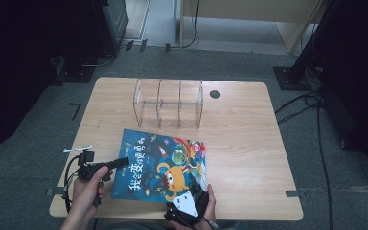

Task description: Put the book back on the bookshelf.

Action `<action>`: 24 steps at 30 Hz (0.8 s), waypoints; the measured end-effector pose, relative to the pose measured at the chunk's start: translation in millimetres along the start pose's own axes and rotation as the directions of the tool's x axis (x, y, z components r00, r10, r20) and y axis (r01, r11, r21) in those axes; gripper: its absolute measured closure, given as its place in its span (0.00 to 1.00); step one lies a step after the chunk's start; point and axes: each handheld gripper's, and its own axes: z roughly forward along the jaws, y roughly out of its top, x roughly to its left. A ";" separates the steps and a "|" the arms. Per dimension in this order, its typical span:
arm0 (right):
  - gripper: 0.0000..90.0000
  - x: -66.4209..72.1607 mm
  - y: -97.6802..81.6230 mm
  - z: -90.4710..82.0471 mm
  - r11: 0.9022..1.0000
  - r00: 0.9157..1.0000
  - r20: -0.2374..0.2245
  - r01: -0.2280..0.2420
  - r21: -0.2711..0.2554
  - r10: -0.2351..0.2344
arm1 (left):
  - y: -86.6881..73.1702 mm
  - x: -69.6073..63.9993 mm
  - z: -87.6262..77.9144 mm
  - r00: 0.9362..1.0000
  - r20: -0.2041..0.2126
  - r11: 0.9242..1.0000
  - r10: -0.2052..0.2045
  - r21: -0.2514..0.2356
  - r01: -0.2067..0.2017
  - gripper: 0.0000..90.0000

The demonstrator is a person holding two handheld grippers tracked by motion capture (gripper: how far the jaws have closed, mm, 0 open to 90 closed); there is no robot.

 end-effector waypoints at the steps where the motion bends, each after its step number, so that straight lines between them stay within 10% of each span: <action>1: 0.00 0.4 0.6 0.6 1.000 1.000 0.002 -0.001 0.001 0.001 | 0.3 -0.1 0.2 1.000 0.001 1.000 -0.002 -0.002 0.002 0.88; 13: 0.00 2.9 1.2 2.4 0.999 0.999 0.028 -0.041 -0.001 0.041 | 3.1 3.7 2.3 1.000 0.017 1.000 0.000 0.016 0.000 0.86; 24: 0.00 3.7 -1.9 2.5 0.998 0.998 0.030 -0.053 -0.025 0.053 | 4.1 1.0 2.7 0.997 0.056 0.998 0.052 0.037 -0.054 0.63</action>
